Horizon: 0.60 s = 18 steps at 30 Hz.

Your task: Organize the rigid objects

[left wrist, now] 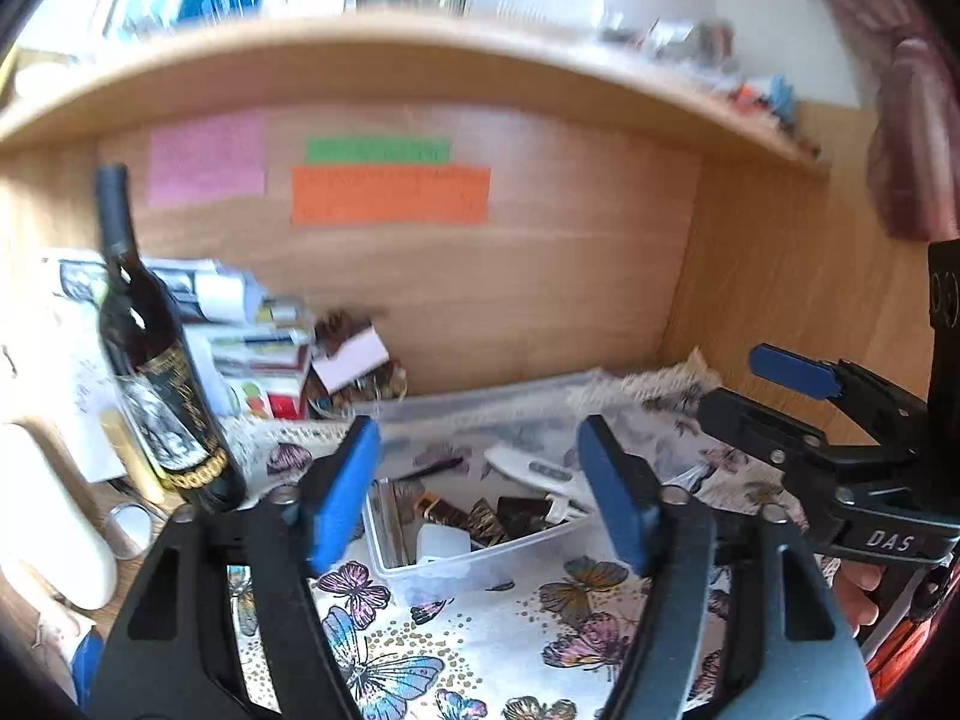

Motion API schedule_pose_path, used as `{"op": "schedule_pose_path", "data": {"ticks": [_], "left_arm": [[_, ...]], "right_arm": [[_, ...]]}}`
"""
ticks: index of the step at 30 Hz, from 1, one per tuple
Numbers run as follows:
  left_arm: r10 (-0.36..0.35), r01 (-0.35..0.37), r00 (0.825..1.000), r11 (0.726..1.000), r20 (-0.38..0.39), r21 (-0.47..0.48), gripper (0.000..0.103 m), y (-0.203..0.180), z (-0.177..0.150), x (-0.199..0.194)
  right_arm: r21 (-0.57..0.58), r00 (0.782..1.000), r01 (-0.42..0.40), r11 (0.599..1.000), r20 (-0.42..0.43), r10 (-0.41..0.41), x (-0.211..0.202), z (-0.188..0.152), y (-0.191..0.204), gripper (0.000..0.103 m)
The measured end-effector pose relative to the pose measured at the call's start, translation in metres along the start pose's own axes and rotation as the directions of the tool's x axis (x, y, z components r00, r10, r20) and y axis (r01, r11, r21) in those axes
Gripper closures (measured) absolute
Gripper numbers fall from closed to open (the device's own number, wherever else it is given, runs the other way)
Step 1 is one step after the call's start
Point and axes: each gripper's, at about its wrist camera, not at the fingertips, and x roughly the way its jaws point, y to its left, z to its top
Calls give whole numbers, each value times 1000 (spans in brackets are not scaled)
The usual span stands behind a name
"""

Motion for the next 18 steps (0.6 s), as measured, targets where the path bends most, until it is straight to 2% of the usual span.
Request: {"op": "schedule_pose_path", "data": {"ticks": [1, 3, 5, 6, 18], "left_arm": [[8, -8, 1000, 1000, 24, 5, 25, -2, 0, -10], [29, -30, 997, 999, 75, 13, 12, -7, 1, -28], [45, -48, 993, 999, 113, 17, 4, -11, 0, -42], [52, -55, 990, 998, 133, 18, 2, -13, -1, -50], [61, -66, 983, 998, 176, 22, 0, -24, -13, -80]], "right_arm": [[2, 1000, 2, 1000, 17, -2, -8, 0, 1, 19], [6, 999, 4, 1000, 44, -4, -22, 1, 3, 17], [14, 997, 8, 1000, 73, -9, -34, 0, 5, 4], [17, 996, 15, 1000, 86, -16, -38, -1, 5, 1], [22, 993, 21, 1000, 111, -24, -68, -11, 14, 0]]}}
